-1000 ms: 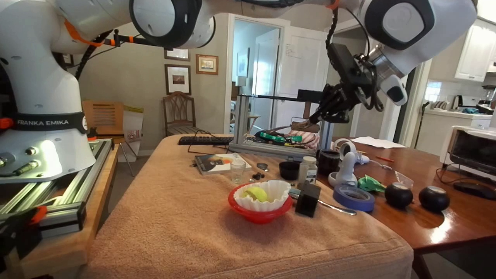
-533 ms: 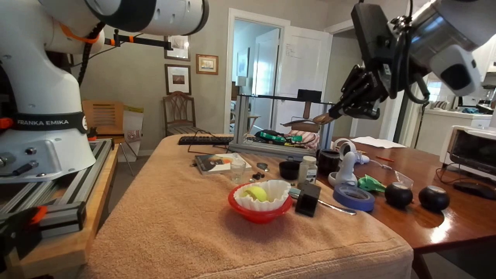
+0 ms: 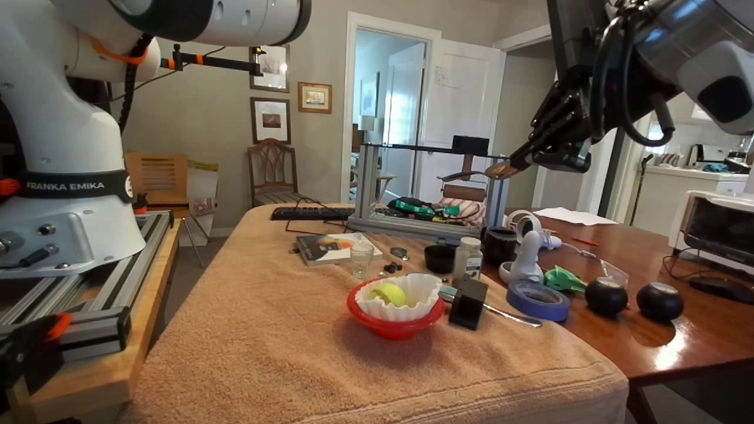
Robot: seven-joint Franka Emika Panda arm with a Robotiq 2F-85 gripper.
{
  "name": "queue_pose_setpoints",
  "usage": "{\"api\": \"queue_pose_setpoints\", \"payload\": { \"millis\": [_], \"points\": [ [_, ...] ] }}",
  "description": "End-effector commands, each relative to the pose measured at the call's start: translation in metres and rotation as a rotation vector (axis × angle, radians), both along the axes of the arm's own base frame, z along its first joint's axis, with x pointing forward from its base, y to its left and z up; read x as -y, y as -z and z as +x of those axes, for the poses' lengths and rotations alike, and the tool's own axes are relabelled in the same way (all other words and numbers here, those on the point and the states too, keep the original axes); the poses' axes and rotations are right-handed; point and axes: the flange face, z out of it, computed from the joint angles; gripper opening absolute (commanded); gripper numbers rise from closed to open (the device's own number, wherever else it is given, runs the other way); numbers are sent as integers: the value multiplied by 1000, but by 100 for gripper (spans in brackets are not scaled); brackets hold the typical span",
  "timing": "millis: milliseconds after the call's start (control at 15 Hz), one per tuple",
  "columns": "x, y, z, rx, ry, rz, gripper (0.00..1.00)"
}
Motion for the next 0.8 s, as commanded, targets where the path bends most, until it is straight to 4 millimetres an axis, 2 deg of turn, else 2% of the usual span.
{"api": "queue_pose_setpoints", "payload": {
  "millis": [0, 333, 733],
  "points": [
    [2, -4, 4, 4, -32, -95, 1],
    [8, -15, -13, 75, -133, -76, 1],
    [-3, -17, -63, 79, -372, 146, 1]
  ]
}}
